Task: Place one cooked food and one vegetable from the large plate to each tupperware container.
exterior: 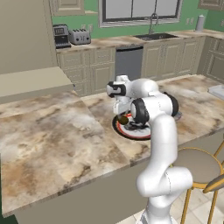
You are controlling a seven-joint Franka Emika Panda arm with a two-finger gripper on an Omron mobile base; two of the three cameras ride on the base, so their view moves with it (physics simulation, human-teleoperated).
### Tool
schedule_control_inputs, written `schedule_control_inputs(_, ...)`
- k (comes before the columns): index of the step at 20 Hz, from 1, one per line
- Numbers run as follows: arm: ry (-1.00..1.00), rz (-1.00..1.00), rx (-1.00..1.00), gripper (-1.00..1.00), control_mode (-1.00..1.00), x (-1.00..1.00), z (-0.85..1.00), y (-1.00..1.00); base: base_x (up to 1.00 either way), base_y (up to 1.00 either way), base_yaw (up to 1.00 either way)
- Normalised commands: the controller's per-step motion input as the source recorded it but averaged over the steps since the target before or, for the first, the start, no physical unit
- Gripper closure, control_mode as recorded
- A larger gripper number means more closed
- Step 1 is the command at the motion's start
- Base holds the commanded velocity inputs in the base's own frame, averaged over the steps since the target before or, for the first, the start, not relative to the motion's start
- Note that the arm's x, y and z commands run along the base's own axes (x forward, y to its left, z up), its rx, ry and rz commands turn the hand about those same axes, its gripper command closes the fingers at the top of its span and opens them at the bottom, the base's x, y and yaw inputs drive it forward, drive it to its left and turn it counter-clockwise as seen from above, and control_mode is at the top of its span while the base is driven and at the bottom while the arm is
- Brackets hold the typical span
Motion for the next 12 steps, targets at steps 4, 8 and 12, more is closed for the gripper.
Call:
schedule_control_inputs(4, -0.01, 0.0, 0.01, -1.0, -1.0, -0.44, -0.01, 0.0, 0.0, 0.0, 0.0)
schedule_control_inputs(8, 0.0, 0.0, 0.0, -1.0, -1.0, -0.17, -0.04, 0.0, 0.0, 0.0, 0.0)
schedule_control_inputs(12, -0.02, 0.0, 0.0, -1.0, -1.0, 0.01, -0.1, 0.0, 0.0, 0.0, 0.0)
